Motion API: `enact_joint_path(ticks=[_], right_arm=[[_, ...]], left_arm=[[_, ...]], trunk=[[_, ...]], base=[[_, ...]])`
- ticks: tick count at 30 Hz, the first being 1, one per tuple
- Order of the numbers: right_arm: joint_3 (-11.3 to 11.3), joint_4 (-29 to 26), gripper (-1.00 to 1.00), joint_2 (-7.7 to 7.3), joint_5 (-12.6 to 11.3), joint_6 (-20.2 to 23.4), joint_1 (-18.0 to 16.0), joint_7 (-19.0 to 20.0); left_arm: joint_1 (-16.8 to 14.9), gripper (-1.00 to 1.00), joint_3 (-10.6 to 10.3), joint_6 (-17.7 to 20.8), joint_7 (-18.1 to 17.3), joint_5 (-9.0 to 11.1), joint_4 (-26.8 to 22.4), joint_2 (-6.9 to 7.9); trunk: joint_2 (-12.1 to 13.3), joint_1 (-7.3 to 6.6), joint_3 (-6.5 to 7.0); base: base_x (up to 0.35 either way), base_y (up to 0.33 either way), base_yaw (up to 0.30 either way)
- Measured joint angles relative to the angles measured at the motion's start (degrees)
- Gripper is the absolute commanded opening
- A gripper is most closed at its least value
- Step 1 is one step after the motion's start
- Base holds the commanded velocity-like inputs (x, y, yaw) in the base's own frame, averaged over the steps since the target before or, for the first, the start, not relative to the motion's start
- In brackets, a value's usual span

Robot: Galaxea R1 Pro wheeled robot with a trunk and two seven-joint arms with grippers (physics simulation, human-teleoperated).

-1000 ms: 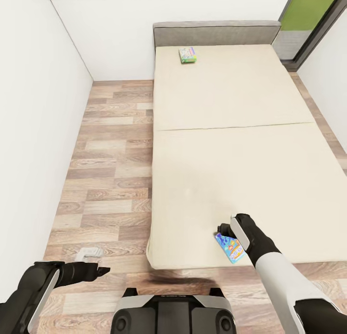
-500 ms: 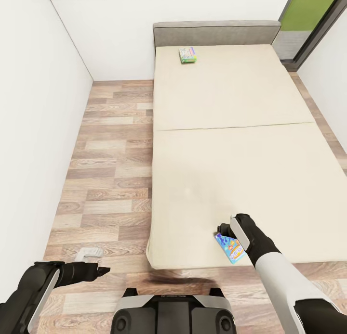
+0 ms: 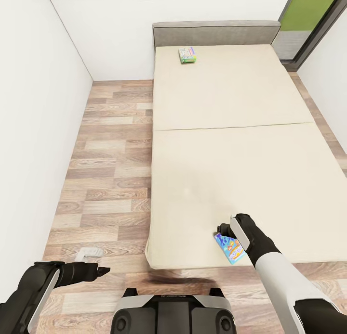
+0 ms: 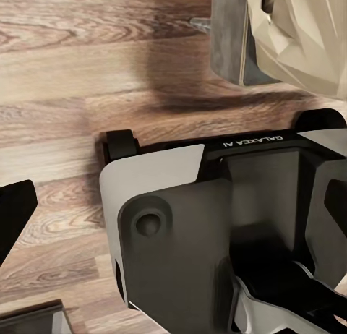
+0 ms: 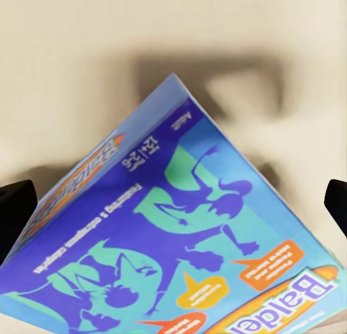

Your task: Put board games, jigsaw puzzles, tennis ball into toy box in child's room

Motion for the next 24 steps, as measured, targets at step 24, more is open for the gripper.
enact_joint_path(ticks=[24], right_arm=[[0.0, 0.0, 1.00, -0.02, 0.0, 0.0, 0.0, 0.0]], left_arm=[[0.0, 1.00, 0.0, 0.0, 0.0, 0.0, 0.0, -0.07]], trunk=[[0.0, 0.01, 0.00]], base=[[-0.061, -0.028, 0.000]])
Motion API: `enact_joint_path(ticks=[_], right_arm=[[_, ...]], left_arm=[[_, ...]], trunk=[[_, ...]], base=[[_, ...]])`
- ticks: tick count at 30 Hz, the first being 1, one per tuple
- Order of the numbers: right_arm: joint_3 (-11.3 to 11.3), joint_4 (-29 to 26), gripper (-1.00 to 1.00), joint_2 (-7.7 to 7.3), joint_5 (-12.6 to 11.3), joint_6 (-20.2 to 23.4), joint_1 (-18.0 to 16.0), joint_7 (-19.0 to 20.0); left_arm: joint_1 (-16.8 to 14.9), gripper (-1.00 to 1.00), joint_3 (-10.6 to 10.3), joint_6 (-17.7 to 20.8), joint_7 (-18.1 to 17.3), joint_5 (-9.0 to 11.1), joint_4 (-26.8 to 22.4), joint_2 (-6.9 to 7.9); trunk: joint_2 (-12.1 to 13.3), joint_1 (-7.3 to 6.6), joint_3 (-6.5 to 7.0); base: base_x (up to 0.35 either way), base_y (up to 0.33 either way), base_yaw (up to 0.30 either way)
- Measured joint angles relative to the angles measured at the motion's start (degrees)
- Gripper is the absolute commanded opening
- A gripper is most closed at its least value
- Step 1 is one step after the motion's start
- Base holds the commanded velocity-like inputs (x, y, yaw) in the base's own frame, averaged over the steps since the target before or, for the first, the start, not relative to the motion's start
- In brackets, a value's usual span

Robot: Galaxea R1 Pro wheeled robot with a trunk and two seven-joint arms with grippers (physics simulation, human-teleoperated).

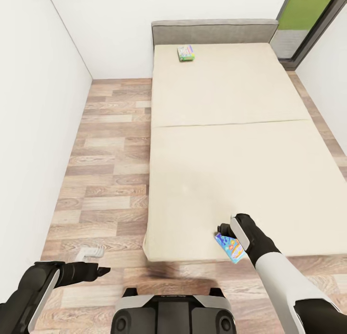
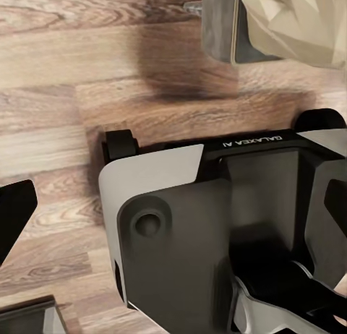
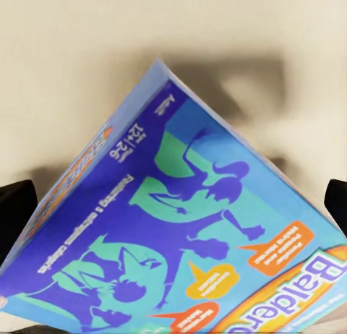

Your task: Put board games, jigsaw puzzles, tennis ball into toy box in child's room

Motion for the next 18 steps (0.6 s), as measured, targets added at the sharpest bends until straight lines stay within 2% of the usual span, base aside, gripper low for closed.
enact_joint_path(ticks=[18], right_arm=[[0.0, 0.0, 1.00, -0.07, 0.0, 0.0, 0.0, 0.0]], left_arm=[[0.0, 1.00, 0.0, 0.0, 0.0, 0.0, 0.0, -0.02]], trunk=[[0.0, -0.01, 0.00]], base=[[-0.042, 0.000, 0.000]])
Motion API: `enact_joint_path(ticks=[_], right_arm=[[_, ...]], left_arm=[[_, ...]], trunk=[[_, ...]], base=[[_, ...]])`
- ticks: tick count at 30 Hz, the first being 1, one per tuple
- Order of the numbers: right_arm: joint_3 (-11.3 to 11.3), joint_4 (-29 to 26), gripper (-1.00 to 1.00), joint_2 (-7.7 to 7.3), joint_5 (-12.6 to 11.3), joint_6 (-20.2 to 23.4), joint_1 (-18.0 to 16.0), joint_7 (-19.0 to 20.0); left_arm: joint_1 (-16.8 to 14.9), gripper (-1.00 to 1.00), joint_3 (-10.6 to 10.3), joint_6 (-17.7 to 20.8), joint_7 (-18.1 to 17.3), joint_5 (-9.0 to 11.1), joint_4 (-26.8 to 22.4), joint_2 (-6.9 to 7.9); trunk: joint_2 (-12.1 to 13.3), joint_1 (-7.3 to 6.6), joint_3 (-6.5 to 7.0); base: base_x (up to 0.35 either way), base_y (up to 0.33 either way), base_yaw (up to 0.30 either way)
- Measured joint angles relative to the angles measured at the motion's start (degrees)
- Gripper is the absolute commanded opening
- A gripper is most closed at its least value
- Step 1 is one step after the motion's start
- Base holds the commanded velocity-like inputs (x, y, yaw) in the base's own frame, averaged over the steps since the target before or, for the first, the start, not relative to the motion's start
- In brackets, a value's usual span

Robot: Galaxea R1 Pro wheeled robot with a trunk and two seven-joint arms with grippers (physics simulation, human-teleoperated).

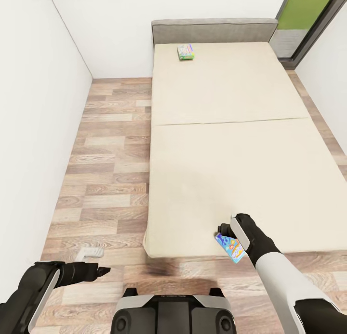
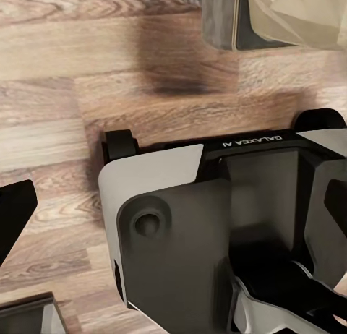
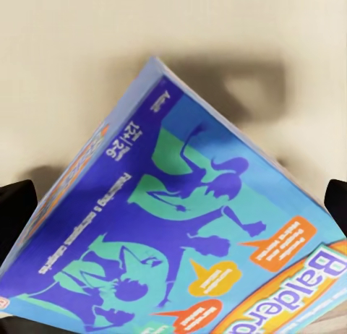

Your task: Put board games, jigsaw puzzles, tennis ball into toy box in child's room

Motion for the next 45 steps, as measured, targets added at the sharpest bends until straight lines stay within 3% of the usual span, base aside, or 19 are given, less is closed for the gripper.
enact_joint_path(ticks=[45], right_arm=[[0.0, 0.0, 1.00, -0.44, 0.0, 0.0, 0.0, 0.0]], left_arm=[[0.0, 1.00, 0.0, 0.0, 0.0, 0.0, 0.0, 0.00]], trunk=[[0.0, 0.00, 0.00]], base=[[-0.030, 0.000, 0.000]])
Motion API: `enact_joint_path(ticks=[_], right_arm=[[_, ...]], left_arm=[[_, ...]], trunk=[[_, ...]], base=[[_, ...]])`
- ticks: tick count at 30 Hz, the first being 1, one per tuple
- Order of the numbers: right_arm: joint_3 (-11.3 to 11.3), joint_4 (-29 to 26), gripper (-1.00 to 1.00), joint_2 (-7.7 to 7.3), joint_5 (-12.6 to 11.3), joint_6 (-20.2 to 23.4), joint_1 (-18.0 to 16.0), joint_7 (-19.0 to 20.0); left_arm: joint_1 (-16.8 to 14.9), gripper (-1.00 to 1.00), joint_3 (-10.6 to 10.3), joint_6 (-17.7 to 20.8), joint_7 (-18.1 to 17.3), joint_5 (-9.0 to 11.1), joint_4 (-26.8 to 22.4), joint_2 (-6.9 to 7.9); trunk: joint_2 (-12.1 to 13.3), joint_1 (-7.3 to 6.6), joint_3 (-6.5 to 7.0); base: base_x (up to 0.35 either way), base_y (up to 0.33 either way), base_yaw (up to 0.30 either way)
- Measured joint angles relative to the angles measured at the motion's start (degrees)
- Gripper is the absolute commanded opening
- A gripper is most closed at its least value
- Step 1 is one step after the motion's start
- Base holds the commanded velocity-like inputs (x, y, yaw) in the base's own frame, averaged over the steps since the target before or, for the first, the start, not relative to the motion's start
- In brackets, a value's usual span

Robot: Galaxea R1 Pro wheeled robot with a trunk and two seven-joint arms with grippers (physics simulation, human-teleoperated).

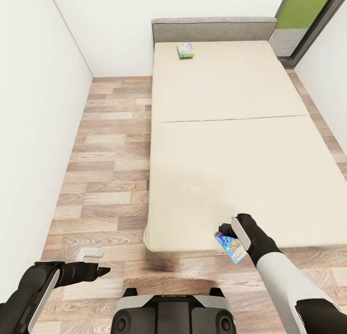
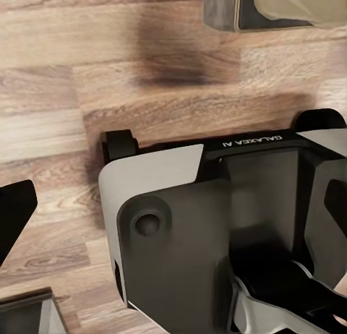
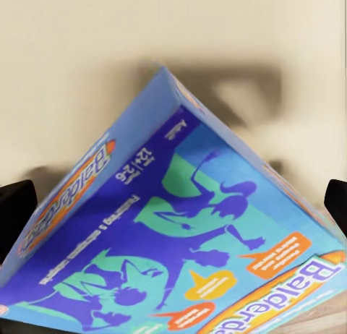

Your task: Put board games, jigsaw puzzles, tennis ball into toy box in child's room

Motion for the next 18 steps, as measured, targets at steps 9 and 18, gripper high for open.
enact_joint_path(ticks=[9, 18], right_arm=[[0.0, 0.0, 1.00, -0.08, 0.0, 0.0, 0.0, 0.0], [-0.1, -0.1, 1.00, -0.09, 0.0, -0.2, 0.0, 0.0]], left_arm=[[-0.1, 1.00, 0.0, 0.0, 0.0, 0.0, 0.0, 0.01], [-0.1, 1.00, 0.0, 0.0, 0.0, 0.0, 0.0, 0.00]], trunk=[[0.0, 0.00, 0.00], [0.0, -0.01, 0.16]], base=[[-0.048, 0.000, 0.000], [-0.005, 0.000, 0.000]])
